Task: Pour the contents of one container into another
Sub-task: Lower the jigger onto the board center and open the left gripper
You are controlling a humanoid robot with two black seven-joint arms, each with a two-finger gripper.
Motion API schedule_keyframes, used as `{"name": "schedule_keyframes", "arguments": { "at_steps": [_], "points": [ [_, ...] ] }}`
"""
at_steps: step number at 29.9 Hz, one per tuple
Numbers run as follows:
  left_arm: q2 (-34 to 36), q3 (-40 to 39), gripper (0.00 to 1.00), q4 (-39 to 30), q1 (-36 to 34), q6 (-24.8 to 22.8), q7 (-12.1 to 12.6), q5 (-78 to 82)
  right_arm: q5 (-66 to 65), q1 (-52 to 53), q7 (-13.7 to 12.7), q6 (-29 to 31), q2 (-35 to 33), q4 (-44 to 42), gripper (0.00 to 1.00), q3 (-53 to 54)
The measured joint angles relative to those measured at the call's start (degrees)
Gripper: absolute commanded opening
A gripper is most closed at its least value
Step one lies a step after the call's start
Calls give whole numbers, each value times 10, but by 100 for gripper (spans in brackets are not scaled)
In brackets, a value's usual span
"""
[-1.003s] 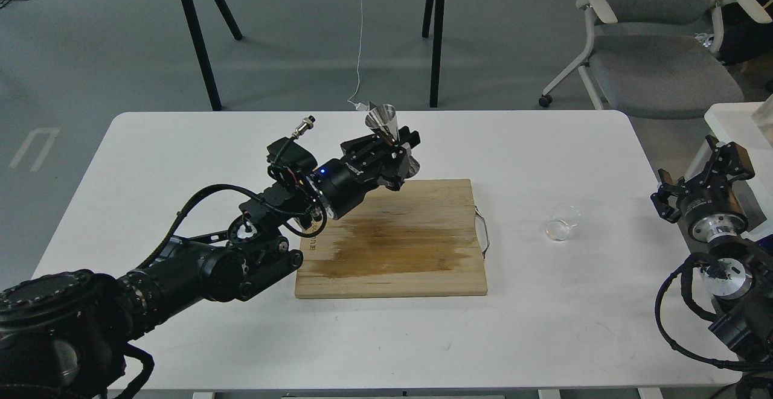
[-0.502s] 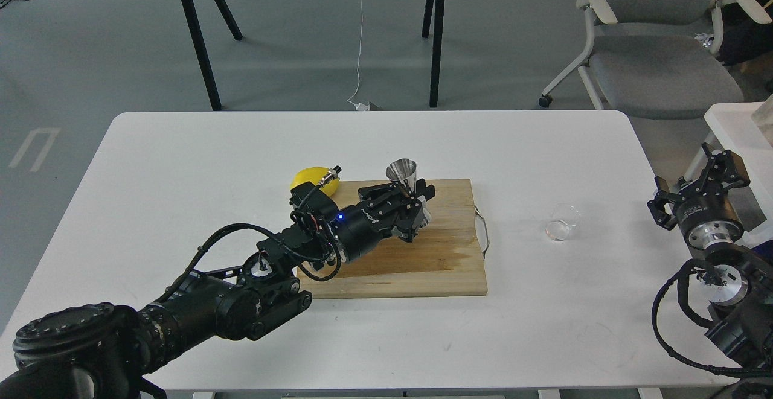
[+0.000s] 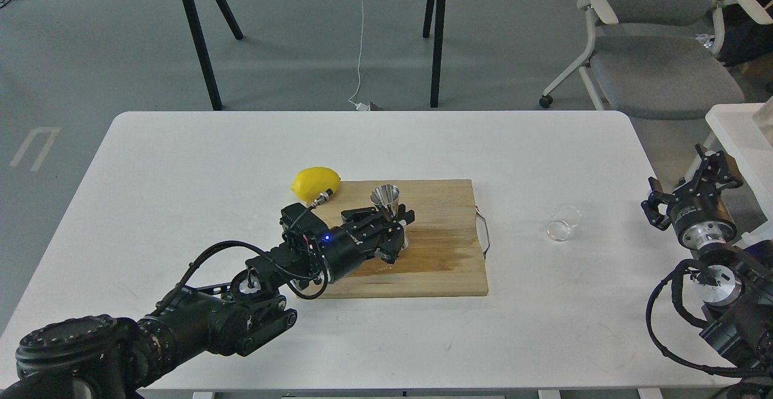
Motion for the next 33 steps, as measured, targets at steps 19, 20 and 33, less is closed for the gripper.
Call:
{"name": "schedule_keyframes", "arguments": {
  "at_steps": [19, 20, 33],
  "points": [
    [0, -4, 59, 13, -1, 0, 0, -2, 0, -2, 0, 0, 0, 0, 100, 1],
    [0, -4, 64, 13, -1, 0, 0, -2, 0, -2, 0, 0, 0, 0, 100, 1],
    [0, 0, 93, 5, 1, 0, 0, -2, 0, -8, 0, 0, 0, 0, 100, -1]
  ]
}}
